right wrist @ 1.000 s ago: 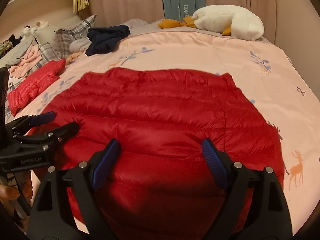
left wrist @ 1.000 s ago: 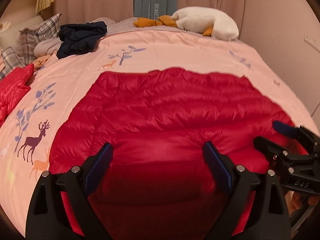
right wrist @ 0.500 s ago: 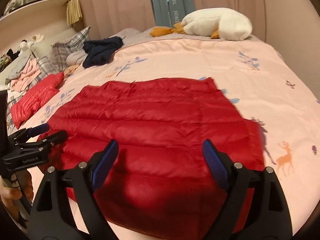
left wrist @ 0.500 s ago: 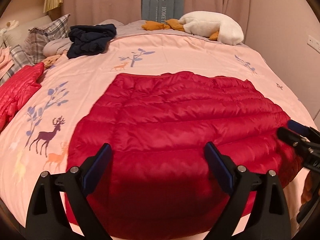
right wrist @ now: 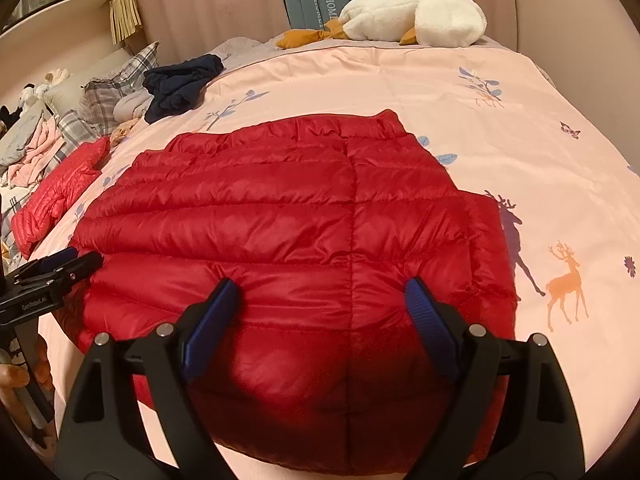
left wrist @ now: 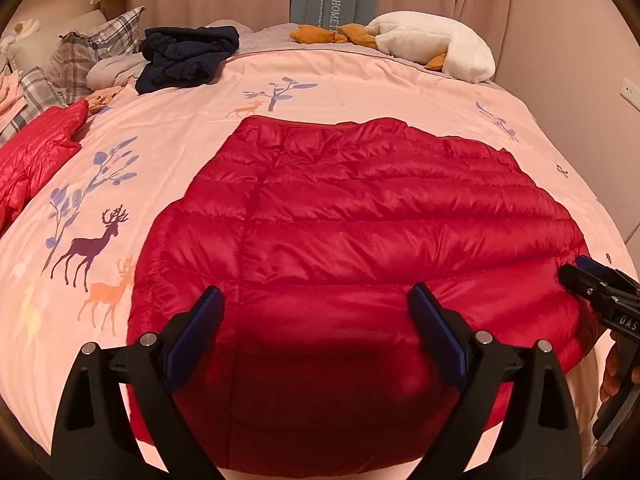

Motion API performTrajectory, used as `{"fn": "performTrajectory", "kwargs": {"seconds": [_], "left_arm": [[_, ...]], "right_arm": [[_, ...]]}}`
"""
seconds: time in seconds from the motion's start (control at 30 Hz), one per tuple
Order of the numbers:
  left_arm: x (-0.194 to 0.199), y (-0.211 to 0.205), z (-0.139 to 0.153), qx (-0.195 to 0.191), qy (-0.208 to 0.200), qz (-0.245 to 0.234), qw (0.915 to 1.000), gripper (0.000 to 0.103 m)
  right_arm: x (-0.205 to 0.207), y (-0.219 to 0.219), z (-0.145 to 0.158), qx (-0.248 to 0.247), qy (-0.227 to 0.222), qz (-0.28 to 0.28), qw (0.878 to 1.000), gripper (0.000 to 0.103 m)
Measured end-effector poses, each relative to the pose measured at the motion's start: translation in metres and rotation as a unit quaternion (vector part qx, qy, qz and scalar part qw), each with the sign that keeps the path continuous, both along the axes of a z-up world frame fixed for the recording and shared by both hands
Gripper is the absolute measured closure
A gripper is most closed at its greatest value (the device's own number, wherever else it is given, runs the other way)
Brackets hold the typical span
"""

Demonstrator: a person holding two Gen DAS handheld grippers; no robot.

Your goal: Fold large clothes

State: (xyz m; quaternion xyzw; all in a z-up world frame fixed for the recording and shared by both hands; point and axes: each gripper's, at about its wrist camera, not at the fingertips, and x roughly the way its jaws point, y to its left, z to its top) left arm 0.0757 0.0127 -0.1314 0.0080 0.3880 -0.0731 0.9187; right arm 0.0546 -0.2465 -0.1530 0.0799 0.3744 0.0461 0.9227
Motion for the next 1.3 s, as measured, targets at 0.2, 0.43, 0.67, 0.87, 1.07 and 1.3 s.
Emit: {"fn": "performTrajectory", "kwargs": {"seconds": [0.2, 0.43, 0.67, 0.87, 1.07, 1.3], "left_arm": [[-0.006, 0.011, -0.002, 0.001, 0.003, 0.009, 1.0000, 0.009], [-0.012, 0.021, -0.002, 0.005, 0.000, 0.021, 0.9998, 0.009], [-0.026, 0.043, 0.005, 0.000, -0.007, 0.052, 0.9986, 0.009], [-0.048, 0.033, 0.019, -0.024, -0.029, 0.031, 0.9988, 0.009], [-0.056, -0.011, 0.017, 0.005, -0.037, -0.017, 0.9992, 0.009], [-0.048, -0.027, -0.006, 0.026, -0.009, -0.021, 0.9994, 0.009]], "right_arm": [[-0.009, -0.011, -0.001, 0.005, -0.002, -0.013, 1.000, 0.016], [-0.019, -0.026, 0.002, 0.001, -0.003, -0.042, 0.999, 0.016], [-0.043, -0.049, 0.011, -0.021, -0.019, -0.103, 0.994, 0.016], [-0.067, -0.023, 0.035, -0.027, -0.077, -0.056, 0.995, 0.016], [-0.061, 0.035, 0.033, -0.020, -0.076, 0.039, 0.996, 0.016], [-0.048, 0.063, 0.006, -0.053, -0.044, 0.055, 0.996, 0.016]]}}
